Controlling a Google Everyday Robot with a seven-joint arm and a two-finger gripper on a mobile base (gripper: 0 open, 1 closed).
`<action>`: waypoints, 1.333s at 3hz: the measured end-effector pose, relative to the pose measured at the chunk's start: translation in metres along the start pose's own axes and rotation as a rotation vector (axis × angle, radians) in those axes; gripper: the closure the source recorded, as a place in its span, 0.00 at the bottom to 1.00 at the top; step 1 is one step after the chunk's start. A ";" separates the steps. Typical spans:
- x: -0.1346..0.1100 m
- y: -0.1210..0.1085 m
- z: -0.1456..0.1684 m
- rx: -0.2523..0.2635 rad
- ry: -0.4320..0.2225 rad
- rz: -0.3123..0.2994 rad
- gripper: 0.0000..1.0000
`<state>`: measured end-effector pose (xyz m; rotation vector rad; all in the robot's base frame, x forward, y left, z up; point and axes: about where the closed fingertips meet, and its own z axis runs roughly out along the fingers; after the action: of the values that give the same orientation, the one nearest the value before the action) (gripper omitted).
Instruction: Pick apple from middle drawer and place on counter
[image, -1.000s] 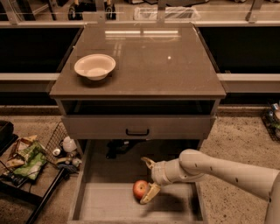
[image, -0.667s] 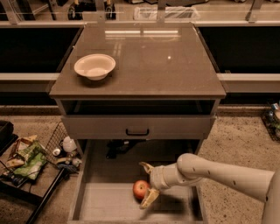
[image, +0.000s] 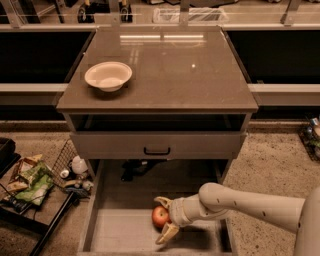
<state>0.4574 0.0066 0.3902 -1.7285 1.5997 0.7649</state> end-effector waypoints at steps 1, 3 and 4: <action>0.000 0.006 0.007 -0.012 -0.004 -0.011 0.39; -0.009 0.010 0.017 -0.019 -0.014 -0.023 0.93; -0.044 0.014 -0.002 0.011 -0.037 -0.021 1.00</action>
Offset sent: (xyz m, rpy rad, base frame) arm -0.0094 0.0202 -0.0140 0.0033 -0.0099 0.0457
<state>0.4402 0.0317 0.4250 -1.7111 1.5554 0.7725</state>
